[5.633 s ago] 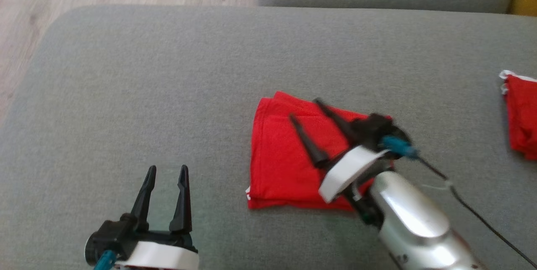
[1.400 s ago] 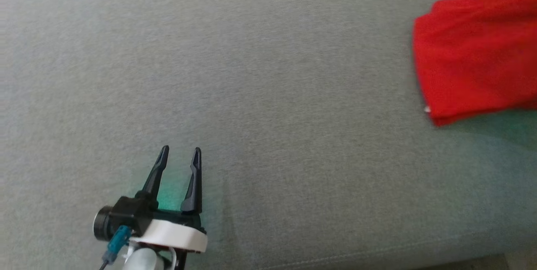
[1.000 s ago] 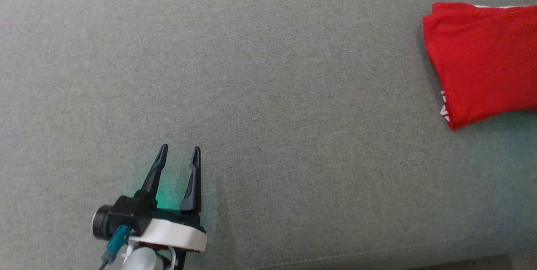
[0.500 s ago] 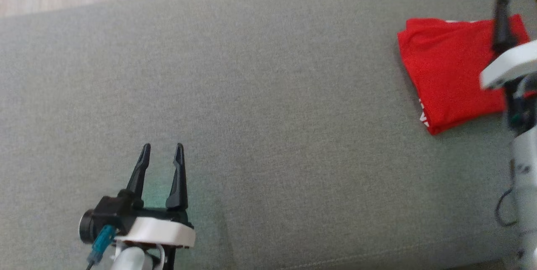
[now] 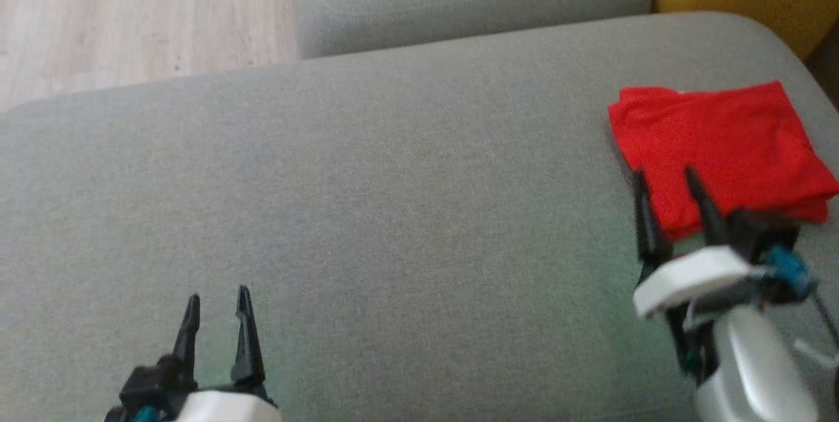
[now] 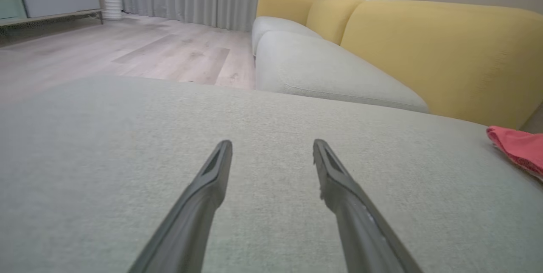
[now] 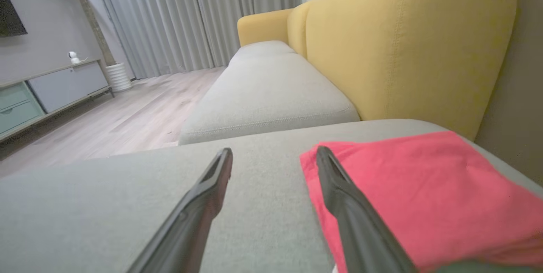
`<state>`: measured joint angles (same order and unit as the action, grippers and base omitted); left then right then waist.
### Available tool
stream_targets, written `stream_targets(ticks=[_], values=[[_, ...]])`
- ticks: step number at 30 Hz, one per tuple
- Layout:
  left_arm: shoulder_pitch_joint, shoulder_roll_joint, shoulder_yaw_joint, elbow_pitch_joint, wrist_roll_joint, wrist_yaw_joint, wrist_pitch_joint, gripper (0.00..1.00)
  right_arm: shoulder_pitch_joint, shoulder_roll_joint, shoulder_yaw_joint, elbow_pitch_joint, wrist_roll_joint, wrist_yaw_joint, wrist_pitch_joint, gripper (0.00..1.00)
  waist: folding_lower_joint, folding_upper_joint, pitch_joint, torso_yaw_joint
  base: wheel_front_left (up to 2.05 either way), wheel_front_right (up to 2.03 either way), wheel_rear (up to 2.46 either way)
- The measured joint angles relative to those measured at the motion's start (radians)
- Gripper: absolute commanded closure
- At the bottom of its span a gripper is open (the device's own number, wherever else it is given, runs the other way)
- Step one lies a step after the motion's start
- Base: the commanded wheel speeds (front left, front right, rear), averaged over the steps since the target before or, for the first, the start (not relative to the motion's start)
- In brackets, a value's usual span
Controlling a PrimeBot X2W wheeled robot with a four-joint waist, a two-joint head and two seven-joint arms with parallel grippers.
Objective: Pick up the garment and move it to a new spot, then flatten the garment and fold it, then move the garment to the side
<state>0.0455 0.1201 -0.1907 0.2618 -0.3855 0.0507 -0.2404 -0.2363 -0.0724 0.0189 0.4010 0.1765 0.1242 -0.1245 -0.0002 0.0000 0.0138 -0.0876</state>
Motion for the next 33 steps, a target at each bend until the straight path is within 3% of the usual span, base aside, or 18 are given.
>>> stream_targets(ticks=[6, 15, 32, 33], values=[[0.056, 0.000, 0.010, 0.000, -0.011, 0.030, 0.001, 0.00, 0.141, 0.019, 0.021, -0.064, -0.020, 0.000, -0.009, 0.00, 0.0000, 0.0000, -0.025, 0.035, 0.00, 0.00, 0.00], [0.082, -0.002, 0.008, -0.001, -0.058, 0.004, 0.021, 0.00, 0.231, 0.022, 0.028, -0.104, 0.040, 0.000, -0.025, 0.00, 0.0002, 0.0000, -0.036, 0.072, 0.00, 0.00, 0.00], [0.085, -0.005, -0.010, -0.001, -0.058, 0.012, 0.038, 0.00, 0.250, 0.024, 0.081, -0.120, 0.063, 0.000, -0.034, 0.00, 0.0002, 0.0000, -0.042, 0.076, 0.00, 0.00, 0.00], [0.085, -0.005, -0.010, -0.002, -0.058, 0.012, 0.038, 1.00, 0.250, 0.024, 0.081, -0.118, 0.063, 0.000, -0.034, 1.00, 0.0003, 0.0000, -0.041, 0.077, 0.00, 0.00, 0.00]])
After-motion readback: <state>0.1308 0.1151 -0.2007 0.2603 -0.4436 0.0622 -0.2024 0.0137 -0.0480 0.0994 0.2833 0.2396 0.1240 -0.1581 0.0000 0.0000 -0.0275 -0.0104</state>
